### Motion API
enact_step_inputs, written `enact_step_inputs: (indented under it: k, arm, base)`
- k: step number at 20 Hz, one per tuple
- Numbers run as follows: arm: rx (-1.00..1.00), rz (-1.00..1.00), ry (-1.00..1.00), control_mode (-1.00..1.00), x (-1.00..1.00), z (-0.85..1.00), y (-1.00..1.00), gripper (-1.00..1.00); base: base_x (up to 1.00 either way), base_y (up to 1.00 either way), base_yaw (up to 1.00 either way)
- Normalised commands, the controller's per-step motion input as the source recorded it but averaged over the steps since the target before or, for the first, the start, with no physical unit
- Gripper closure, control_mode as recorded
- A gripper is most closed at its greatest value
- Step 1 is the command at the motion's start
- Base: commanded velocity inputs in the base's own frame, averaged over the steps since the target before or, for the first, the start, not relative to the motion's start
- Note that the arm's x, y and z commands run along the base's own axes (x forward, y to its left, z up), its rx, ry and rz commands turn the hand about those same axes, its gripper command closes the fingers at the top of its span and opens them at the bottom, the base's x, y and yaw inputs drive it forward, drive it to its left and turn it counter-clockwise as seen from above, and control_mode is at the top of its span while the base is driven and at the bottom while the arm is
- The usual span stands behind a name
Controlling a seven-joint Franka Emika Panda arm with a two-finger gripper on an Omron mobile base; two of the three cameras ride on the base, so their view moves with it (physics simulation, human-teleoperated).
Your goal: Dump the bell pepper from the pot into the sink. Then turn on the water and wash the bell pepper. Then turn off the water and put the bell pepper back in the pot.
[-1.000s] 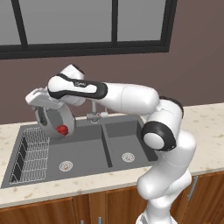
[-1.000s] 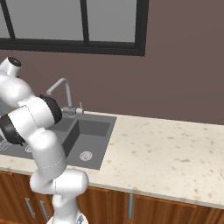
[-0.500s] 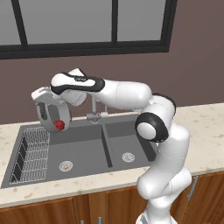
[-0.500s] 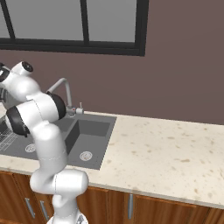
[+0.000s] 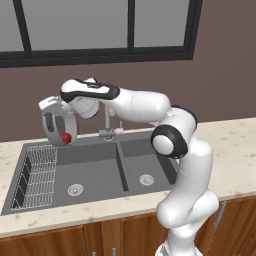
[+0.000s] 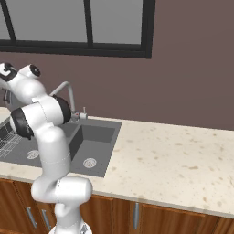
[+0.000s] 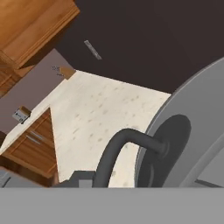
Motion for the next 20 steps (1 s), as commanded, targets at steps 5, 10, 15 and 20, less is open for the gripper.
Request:
enact_step_inputs:
  k: [5, 10, 15, 20]
  arm:
    - [0.09, 0.00, -0.04, -1.00, 0.10, 0.20, -0.05, 1.00]
    - [0.08, 0.00, 0.00, -1.00, 0.22, 0.12, -0.14, 1.00]
    - [0.07, 0.00, 0.00, -1.00, 0.20, 0.00, -0.21, 1.00]
    - [0.06, 0.00, 0.00, -1.00, 0.19, 0.02, -0.21, 1.00]
  base:
    - [0.00, 0.00, 0.00]
    - [0.00, 0.00, 0.00]
    - [0.00, 0.00, 0.00]
    - [0.00, 0.00, 0.00]
